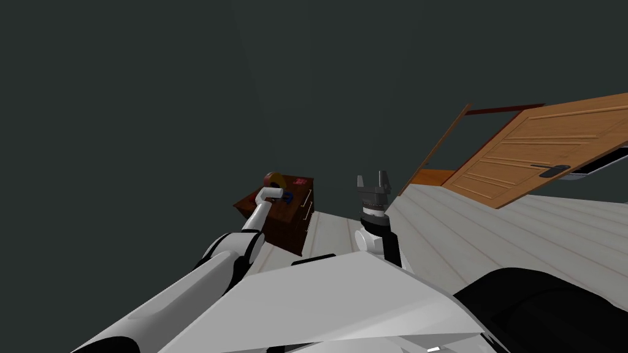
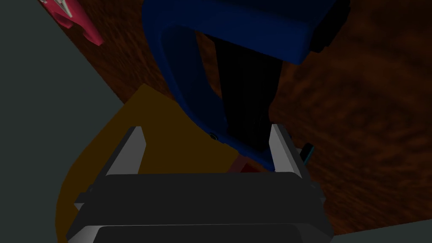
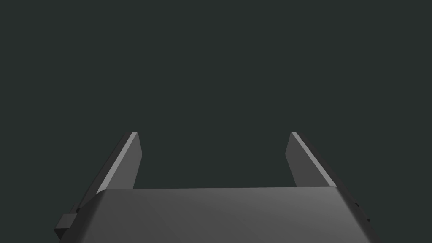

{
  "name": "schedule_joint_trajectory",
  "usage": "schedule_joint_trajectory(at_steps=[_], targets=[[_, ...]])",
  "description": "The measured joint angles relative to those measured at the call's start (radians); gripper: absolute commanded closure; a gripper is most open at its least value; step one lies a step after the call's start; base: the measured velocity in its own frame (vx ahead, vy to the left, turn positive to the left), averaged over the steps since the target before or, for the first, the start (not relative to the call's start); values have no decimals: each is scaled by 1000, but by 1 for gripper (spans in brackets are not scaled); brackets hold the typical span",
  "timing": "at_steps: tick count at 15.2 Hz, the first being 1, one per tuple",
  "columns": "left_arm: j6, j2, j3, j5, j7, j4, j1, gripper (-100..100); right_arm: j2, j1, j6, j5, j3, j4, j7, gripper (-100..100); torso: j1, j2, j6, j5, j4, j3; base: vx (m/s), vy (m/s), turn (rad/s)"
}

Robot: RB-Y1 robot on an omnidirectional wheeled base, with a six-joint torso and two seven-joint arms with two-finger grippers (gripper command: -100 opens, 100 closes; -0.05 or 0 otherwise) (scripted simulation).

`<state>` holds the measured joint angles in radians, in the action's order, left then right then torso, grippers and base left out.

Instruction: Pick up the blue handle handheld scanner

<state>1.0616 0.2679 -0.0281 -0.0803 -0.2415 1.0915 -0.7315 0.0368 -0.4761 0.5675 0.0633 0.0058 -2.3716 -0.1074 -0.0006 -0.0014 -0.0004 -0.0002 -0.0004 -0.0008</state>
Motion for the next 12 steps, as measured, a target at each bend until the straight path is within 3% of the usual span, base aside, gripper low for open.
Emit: schedule_joint_trajectory(at_steps=[12], targets=[[216, -2, -16, -11, -35, -178, -141, -100, 0, 0, 0, 0, 0, 0, 0, 0, 1, -1, 0, 0, 0, -1, 32, -1, 4]])
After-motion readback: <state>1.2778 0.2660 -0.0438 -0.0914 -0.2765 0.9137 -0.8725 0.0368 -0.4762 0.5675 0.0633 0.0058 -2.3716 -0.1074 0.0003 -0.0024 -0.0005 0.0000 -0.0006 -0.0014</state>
